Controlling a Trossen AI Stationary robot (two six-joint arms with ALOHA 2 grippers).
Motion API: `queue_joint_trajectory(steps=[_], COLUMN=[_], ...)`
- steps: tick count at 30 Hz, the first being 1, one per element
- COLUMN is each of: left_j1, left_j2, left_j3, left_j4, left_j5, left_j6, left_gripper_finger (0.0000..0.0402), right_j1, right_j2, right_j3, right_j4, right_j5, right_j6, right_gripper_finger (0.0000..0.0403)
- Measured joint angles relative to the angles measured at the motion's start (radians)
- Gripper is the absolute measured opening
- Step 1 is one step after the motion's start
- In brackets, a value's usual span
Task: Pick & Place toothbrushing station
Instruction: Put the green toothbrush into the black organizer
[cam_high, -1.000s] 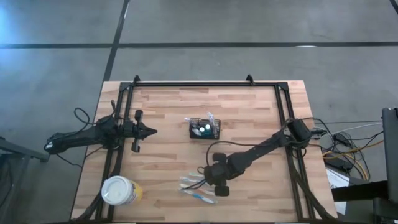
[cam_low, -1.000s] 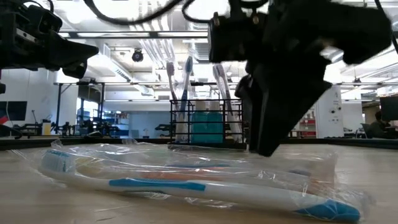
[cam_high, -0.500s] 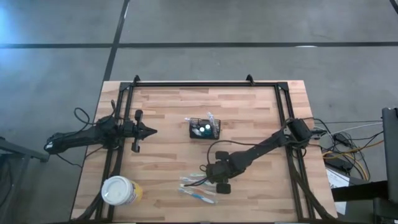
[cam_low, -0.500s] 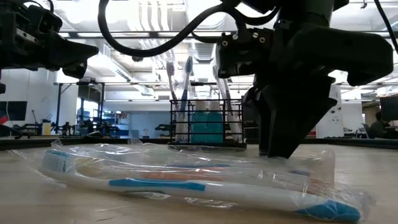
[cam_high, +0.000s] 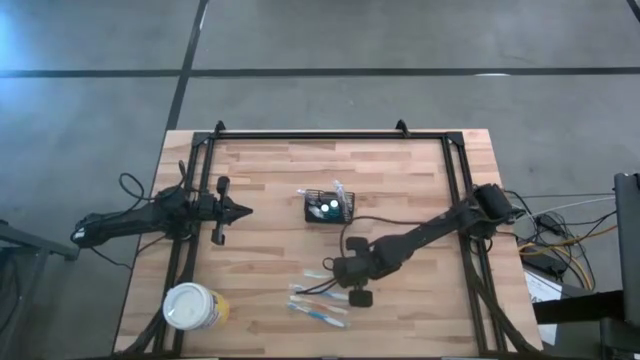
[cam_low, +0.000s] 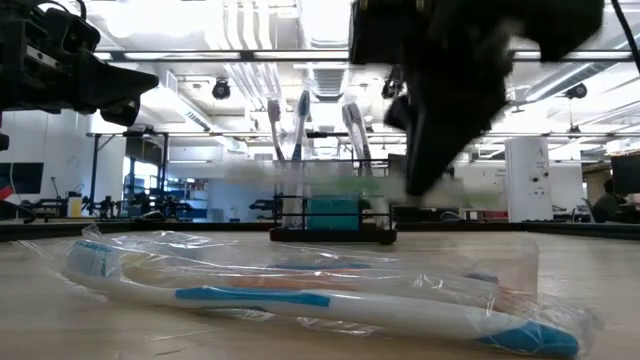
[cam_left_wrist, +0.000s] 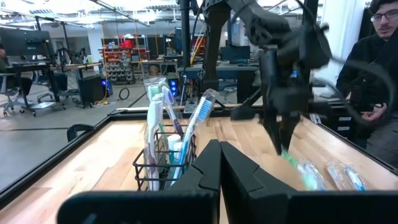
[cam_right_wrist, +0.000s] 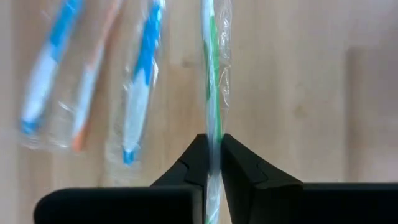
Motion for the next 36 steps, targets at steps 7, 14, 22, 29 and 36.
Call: queue_joint_trajectory(steps=[7, 14, 22, 29, 36], left_j1=[0.000, 0.000, 0.000, 0.000, 0.000], left_j2=[0.000, 0.000, 0.000, 0.000, 0.000], left_j3=[0.000, 0.000, 0.000, 0.000, 0.000], left_j4=[0.001, 0.002, 0.000, 0.000, 0.000], left_j5=[0.000, 0.000, 0.000, -0.029, -0.043], left_j6=[0.000, 0.000, 0.001, 0.005, 0.005], left_gripper_finger=[0.0003, 0.0003, 0.0003, 0.0003, 0.0003], right_j1=[0.017, 0.039, 0.039, 0.038, 0.035], right_j2=[-0.207, -0.473, -0.844, -1.131, -1.386], right_j3=[-0.008, -0.116, -0.451, -0.723, -1.004], right_j4=[0.008, 0.147, 0.406, 0.535, 0.919], right_j5=[0.133, 0.246, 0.351, 0.447, 0.368], right_j6=[-0.044, -0.145, -0.176, -0.214, -0.323], right_gripper_finger=[0.0020, 0.0019, 0.0018, 0.0018, 0.0018])
